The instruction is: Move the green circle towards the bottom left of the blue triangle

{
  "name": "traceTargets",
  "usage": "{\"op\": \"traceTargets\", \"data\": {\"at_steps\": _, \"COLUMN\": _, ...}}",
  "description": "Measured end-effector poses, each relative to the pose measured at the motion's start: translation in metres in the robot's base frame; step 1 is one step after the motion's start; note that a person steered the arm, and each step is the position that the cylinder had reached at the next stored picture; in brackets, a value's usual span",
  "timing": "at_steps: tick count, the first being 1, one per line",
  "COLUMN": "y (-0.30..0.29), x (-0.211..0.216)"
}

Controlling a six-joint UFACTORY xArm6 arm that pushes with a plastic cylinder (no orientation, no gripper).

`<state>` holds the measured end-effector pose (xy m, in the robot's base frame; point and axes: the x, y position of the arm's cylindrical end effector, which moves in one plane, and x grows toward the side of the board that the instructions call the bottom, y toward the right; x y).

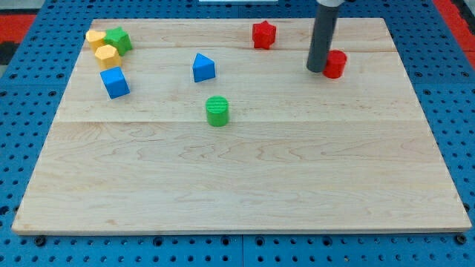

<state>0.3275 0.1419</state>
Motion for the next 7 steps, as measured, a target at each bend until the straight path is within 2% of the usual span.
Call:
{"op": "traceTargets", "data": {"at_steps": 1, "y": 0.011, "x": 0.018}}
{"op": "traceTargets", "data": {"at_steps": 2, "y": 0.036, "x": -0.011}}
{"op": "traceTargets", "data": {"at_steps": 4, "y": -0.032, "x": -0.009}}
{"op": "traceTargets", "data": {"at_steps": 6, "y": -0.086, "x": 0.029}}
{"op": "traceTargets", "data": {"at_steps": 7, "y": -0.092, "x": 0.067}}
